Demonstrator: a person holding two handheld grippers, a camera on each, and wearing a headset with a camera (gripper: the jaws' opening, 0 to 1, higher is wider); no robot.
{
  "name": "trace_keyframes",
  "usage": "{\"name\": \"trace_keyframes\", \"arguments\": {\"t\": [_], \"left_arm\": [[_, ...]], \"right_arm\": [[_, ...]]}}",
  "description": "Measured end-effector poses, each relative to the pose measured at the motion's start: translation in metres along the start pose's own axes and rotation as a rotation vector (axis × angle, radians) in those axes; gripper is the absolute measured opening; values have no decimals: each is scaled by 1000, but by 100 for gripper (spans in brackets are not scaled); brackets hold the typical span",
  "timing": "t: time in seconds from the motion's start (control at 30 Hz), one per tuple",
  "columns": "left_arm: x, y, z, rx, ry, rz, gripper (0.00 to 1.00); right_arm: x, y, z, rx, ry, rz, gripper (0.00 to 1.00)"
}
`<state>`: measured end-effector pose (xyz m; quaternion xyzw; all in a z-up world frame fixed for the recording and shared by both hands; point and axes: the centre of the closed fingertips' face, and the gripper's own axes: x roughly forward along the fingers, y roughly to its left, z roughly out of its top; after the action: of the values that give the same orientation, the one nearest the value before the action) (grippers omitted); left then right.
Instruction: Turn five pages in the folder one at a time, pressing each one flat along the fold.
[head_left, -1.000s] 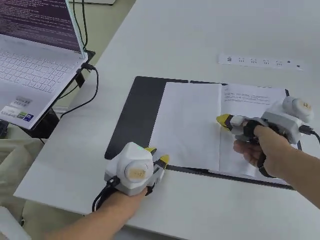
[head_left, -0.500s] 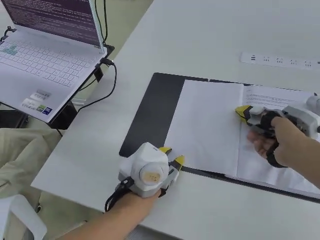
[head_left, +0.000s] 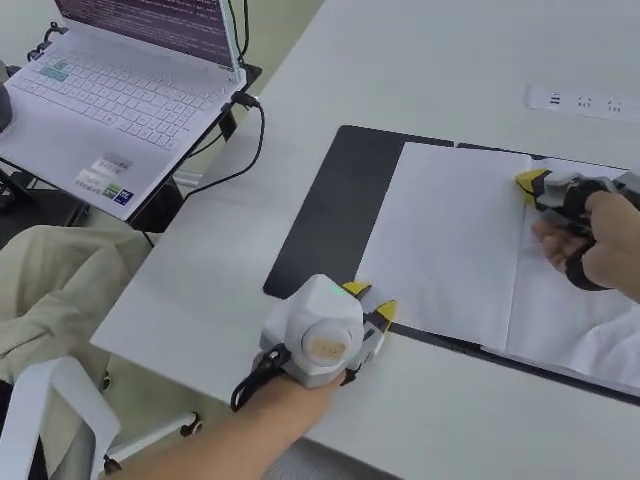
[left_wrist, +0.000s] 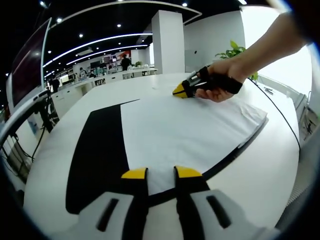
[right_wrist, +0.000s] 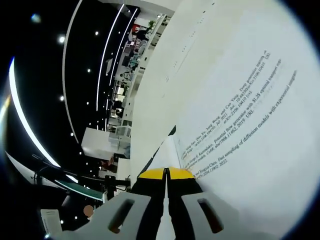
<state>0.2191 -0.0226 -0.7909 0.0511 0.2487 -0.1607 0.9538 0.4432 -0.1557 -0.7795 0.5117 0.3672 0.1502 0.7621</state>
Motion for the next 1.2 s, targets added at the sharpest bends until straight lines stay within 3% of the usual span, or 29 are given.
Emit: {"name": "trace_keyframes", "arguments": {"t": [0.47, 0.67, 0.83, 1.2], "left_arm": [[-1, -2, 1, 1, -13, 0, 19], [0, -1, 0, 3, -11, -1, 19], [0, 0, 1, -3, -12, -1, 19], [0, 0, 1, -5, -2, -1, 19]], "right_arm": [[22, 1, 30, 129, -128, 4, 0], [21, 1, 28, 115, -112, 0, 0], [14, 2, 15, 113, -57, 9, 0], [-2, -2, -2, 140, -15, 26, 0]]}}
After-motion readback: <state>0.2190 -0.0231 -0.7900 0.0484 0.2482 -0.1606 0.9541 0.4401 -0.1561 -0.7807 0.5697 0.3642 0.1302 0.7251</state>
